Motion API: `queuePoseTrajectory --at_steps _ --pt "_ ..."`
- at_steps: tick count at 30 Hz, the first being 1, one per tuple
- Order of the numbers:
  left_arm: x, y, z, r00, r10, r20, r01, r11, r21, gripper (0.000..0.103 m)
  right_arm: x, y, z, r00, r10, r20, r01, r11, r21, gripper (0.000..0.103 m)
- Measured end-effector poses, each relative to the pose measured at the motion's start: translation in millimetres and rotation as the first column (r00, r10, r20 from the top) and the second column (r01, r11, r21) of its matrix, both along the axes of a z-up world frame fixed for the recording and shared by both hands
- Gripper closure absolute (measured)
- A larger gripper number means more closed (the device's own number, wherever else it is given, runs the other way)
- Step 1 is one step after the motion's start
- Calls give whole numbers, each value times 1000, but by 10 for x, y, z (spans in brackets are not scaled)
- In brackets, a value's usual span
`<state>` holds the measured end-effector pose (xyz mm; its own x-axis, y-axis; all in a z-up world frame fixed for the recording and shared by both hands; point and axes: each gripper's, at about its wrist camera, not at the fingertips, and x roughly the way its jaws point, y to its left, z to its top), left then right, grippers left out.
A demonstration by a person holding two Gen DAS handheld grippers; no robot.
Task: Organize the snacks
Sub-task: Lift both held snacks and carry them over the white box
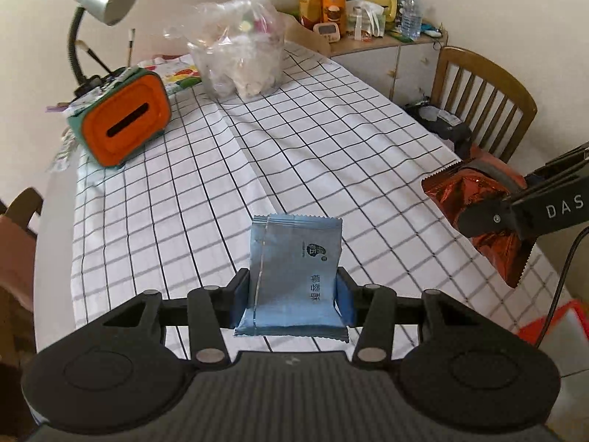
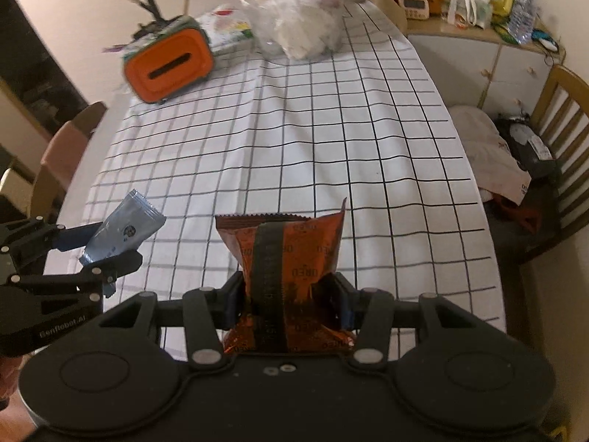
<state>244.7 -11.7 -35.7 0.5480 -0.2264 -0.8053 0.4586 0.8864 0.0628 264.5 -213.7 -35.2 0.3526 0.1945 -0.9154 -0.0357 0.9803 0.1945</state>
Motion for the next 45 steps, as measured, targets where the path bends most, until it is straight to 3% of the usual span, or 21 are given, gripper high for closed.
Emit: queuePoseTrajectory --at_steps 11,24,33,39,45 --pt "-968 -239 243 991 122 -47 -123 992 -28 56 -743 -239 356 994 106 29 -107 994 27 55" --pt "-1763 -503 164 982 177 -59 -178 984 -18 56 -1502 -441 314 981 183 57 -187 979 82 55" --pt "-2006 -645 -169 973 192 -126 -191 981 14 56 -1884 -364 44 971 236 18 -237 969 72 55" --pt "-2016 -685 -365 960 218 -174 -212 976 55 56 -2034 -281 -171 969 245 -43 -241 968 69 55" --pt "-1948 -657 -561 937 258 -234 -240 965 103 56 -2063 -199 -251 968 244 -51 -242 969 49 55"
